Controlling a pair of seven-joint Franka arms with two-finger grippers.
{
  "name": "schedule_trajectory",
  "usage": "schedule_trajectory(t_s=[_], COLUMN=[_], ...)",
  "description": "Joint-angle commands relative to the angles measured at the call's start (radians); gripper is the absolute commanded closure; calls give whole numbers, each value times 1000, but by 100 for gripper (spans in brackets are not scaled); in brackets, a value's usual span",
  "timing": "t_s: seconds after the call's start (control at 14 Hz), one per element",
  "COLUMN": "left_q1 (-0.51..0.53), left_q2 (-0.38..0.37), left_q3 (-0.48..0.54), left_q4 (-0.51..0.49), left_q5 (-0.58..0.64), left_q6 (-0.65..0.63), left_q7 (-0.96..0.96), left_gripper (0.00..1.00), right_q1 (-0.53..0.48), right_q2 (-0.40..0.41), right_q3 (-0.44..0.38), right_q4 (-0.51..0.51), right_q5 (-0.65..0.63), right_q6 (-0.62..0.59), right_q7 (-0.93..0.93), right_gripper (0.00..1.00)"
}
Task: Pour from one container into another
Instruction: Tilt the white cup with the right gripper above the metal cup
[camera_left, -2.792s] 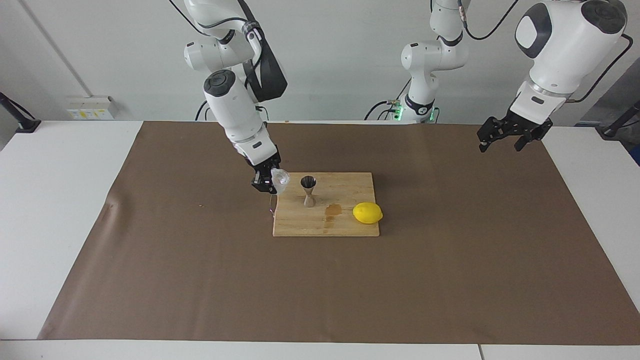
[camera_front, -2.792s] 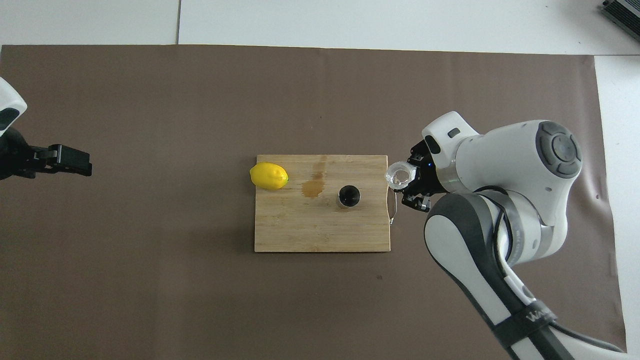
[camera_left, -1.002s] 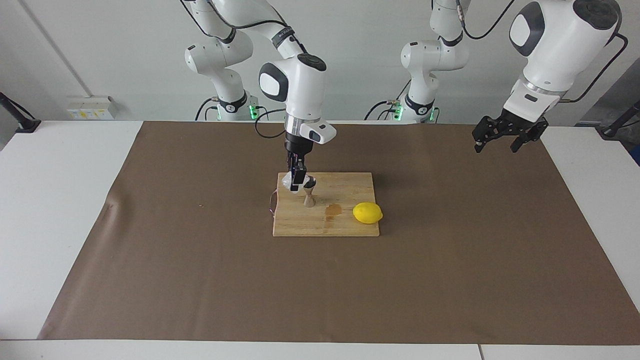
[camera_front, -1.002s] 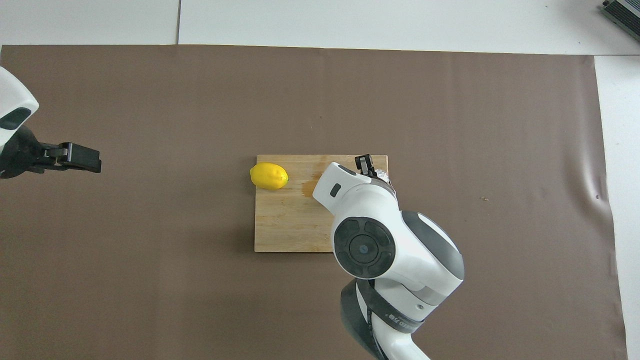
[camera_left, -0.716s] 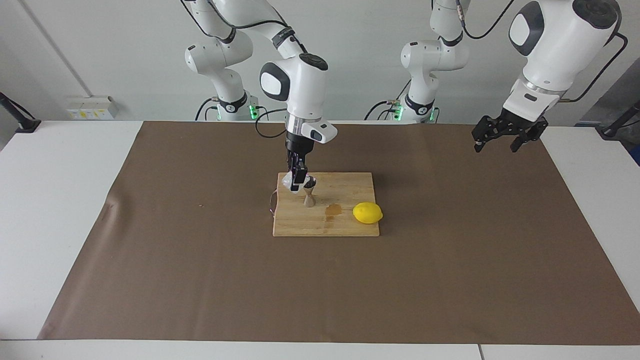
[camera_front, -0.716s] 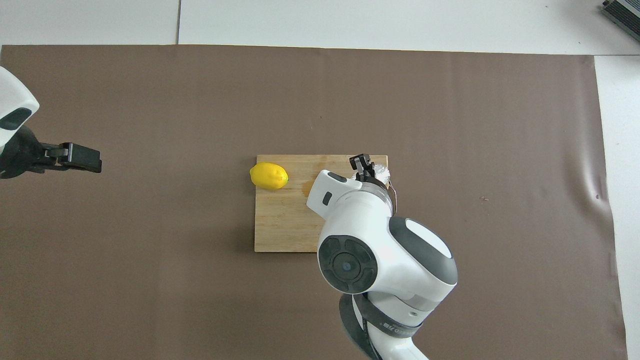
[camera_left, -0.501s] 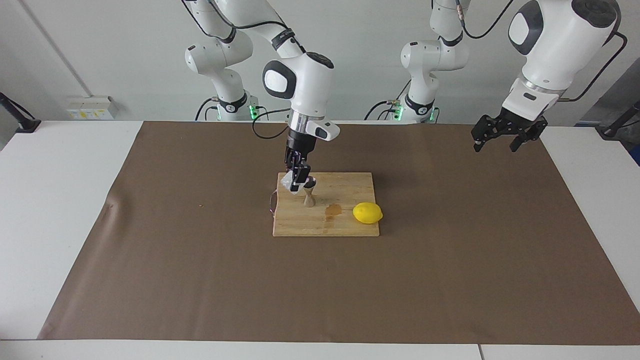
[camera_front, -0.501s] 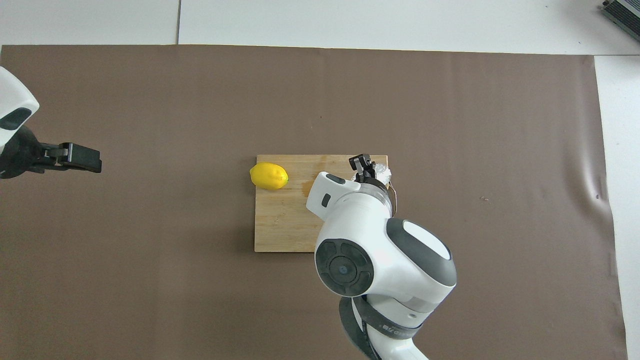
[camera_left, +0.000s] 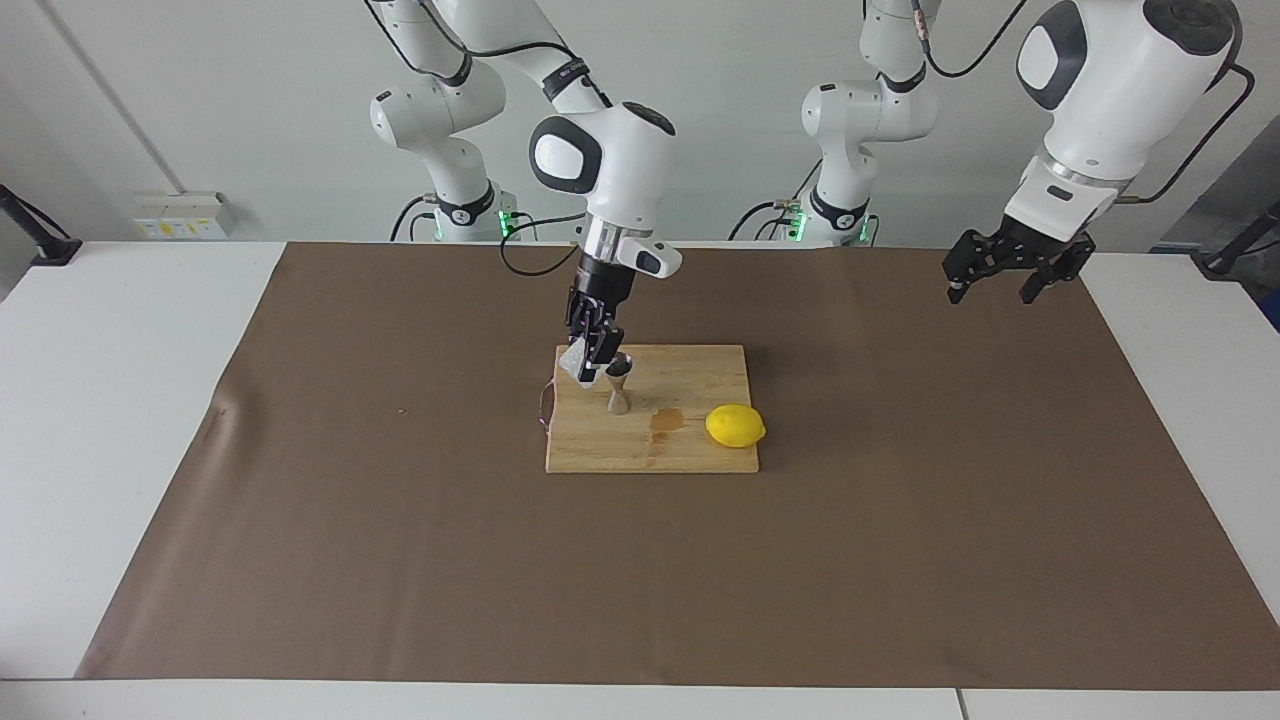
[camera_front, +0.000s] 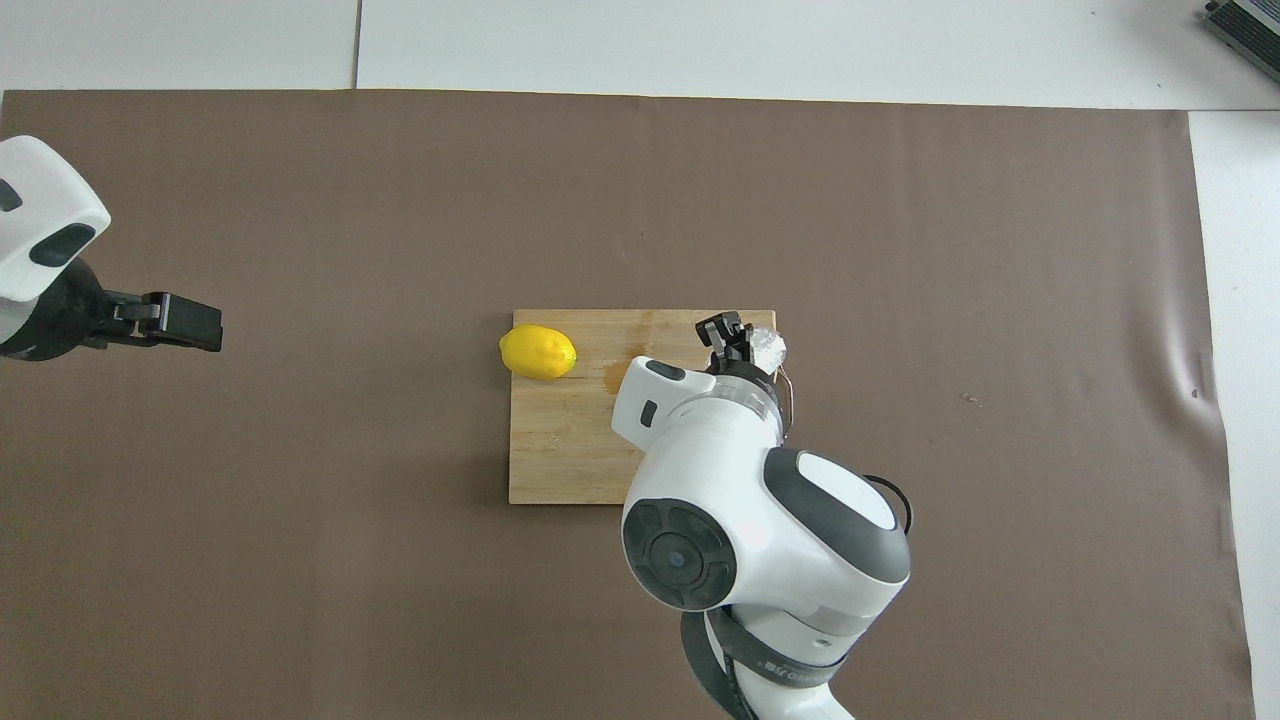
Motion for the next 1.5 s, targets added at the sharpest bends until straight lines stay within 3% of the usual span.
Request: schedule_trajectory(t_s=[0.0, 0.43, 0.72, 1.43], left_q1=[-16, 0, 1, 9], left_q2=[-16, -9, 39, 16], left_q3=[5, 8, 10, 15], left_q4=[-12, -5, 72, 27], left_q5=[25, 23, 23, 25], left_q6=[9, 0, -78, -68], left_q7=[-11, -8, -9, -11], left_gripper=[0, 0, 0, 0], right_q1=[3, -4, -7, -46], right_q2=[-28, -27, -28, -36], right_q3=[6, 9, 9, 6], right_q4=[-22, -13, -11, -2], right_q5=[-26, 92, 155, 253], right_q6=[-16, -21, -19, -7], right_q7=[-12, 13, 16, 22], right_gripper=[100, 100, 100, 100])
